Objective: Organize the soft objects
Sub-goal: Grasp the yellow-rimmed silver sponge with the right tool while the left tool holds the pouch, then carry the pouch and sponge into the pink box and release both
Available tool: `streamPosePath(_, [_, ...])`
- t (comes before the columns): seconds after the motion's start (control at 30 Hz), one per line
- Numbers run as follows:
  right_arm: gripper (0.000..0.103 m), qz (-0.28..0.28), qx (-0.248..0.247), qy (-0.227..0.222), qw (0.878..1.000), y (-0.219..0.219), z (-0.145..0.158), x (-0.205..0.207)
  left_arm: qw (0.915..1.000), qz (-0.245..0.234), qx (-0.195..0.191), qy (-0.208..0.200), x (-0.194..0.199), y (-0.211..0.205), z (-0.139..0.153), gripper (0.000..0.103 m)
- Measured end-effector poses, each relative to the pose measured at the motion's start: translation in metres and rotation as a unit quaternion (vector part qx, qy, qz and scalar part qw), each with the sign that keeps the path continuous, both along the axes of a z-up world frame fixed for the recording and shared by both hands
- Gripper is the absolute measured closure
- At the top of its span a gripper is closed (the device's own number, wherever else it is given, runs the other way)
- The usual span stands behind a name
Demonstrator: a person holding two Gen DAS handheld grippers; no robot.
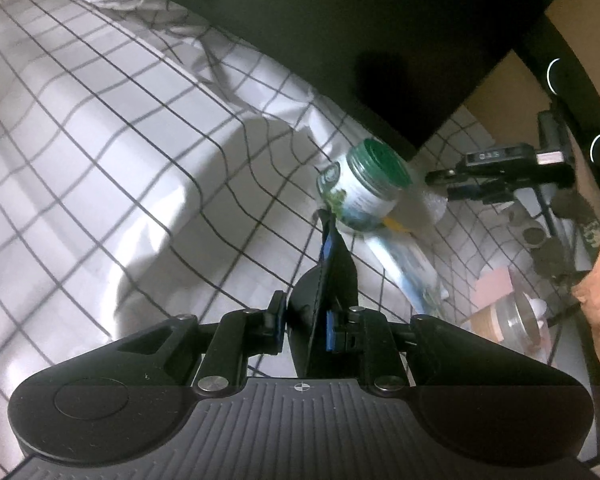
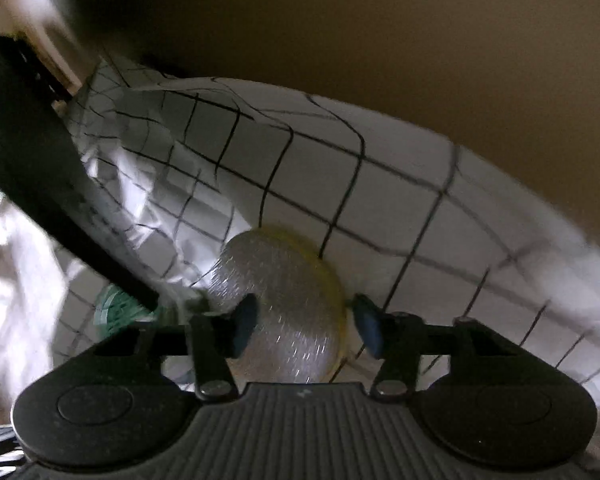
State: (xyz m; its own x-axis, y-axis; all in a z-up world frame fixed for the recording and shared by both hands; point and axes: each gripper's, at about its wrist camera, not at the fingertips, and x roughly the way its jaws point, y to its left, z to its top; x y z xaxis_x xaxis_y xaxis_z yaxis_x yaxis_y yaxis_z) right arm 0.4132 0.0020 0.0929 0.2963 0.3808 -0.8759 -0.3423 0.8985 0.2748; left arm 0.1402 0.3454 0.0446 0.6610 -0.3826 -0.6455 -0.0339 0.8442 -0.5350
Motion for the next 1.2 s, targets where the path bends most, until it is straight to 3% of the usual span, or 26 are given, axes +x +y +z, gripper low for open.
streamPosePath(0.03, [0.069,0.006,0.021,0.014,1.000,-0.003,0.001,-0.003,1.0000,0.000,-0.002,0.002,0.001,-0.002,-0.002,0.082])
streamPosePath(0.17, [0.069,0.029,0.075,0.036,0.996,-0.004,0.007,-0.013,0.9999,-0.009,-0.004,0.005,0.004,-0.007,-0.002,0.082])
streamPosePath(0.33, [0.070,0.024,0.081,0.049,0.995,0.007,-0.005,-0.001,1.0000,-0.005,0.000,-0.001,0.002,-0.008,0.003,0.082])
streamPosePath(0.37, [0.072,0.020,0.078,0.050,0.995,0.010,-0.008,0.004,1.0000,-0.003,0.000,-0.002,0.000,-0.006,0.004,0.082])
streamPosePath(0.43, [0.085,0.014,0.073,0.060,0.995,0.012,-0.014,0.008,1.0000,0.004,0.001,-0.004,-0.001,-0.003,0.005,0.082])
streamPosePath(0.53, [0.088,0.014,0.061,0.059,0.996,0.011,-0.009,-0.001,0.9998,0.018,0.007,-0.004,0.001,0.004,0.007,0.082])
streamPosePath(0.67, [0.088,0.007,0.036,0.020,0.999,-0.002,0.021,-0.027,0.9992,0.024,0.020,-0.025,0.015,0.013,0.027,0.082])
streamPosePath(0.83, [0.088,-0.036,0.027,-0.059,0.997,-0.040,0.086,-0.073,0.9956,0.007,0.062,-0.070,0.039,0.005,0.073,0.082])
streamPosePath(1.0, [0.088,-0.082,0.009,-0.133,0.988,-0.091,0.132,-0.131,0.9887,-0.050,0.064,-0.126,0.062,-0.032,0.117,0.082])
streamPosePath(1.2, [0.088,-0.170,-0.012,-0.173,0.970,-0.163,0.153,-0.190,0.9754,-0.145,0.047,-0.159,0.086,-0.109,0.149,0.082])
